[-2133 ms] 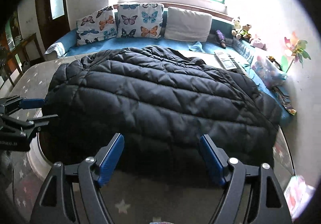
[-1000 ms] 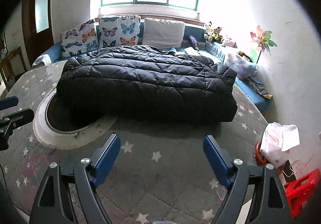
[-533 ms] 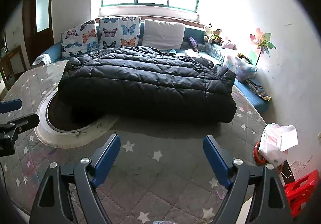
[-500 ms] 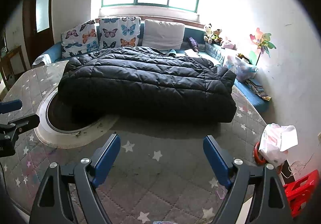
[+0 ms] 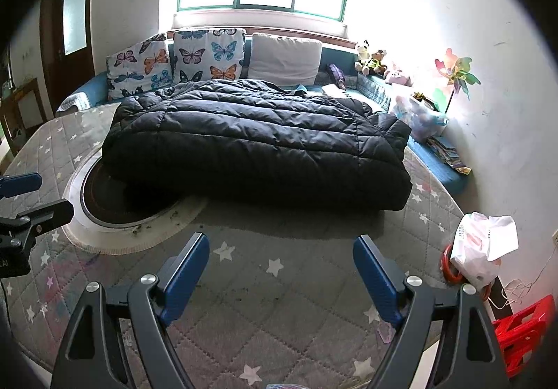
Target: Fold large clothes
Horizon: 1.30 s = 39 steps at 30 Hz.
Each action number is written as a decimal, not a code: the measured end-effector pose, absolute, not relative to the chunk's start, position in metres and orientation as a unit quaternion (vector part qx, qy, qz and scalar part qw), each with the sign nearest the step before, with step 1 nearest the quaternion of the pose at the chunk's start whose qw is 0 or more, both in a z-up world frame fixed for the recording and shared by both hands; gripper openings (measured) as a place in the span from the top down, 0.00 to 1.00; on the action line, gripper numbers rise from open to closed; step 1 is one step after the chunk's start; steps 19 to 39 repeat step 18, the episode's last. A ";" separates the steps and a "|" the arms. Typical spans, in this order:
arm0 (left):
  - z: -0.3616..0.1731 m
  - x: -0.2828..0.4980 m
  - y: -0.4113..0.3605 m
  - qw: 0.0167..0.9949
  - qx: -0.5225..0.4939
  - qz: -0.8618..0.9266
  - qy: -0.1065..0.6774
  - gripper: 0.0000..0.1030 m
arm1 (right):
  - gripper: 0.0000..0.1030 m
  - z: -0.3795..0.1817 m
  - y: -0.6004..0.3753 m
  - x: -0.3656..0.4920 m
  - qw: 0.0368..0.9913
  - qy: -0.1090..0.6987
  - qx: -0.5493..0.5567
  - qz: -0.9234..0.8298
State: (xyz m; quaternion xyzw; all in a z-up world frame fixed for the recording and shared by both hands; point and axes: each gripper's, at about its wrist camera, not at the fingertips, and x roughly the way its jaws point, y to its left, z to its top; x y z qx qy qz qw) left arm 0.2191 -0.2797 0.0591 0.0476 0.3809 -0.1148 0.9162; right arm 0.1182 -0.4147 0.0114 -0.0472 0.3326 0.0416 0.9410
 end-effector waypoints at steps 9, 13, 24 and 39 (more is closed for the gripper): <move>0.056 0.220 -0.282 0.914 0.045 -0.121 0.384 0.07 | 0.10 0.011 -0.414 0.117 0.941 0.331 -0.048 0.041; 0.057 0.217 -0.285 0.919 0.050 -0.119 0.372 0.07 | 0.10 0.012 -0.415 0.118 0.942 0.331 -0.047 0.042; 0.058 0.215 -0.288 0.919 0.054 -0.122 0.372 0.07 | 0.10 0.011 -0.414 0.115 0.942 0.329 -0.045 0.040; 0.058 0.215 -0.288 0.919 0.054 -0.122 0.372 0.07 | 0.10 0.011 -0.414 0.115 0.942 0.329 -0.045 0.040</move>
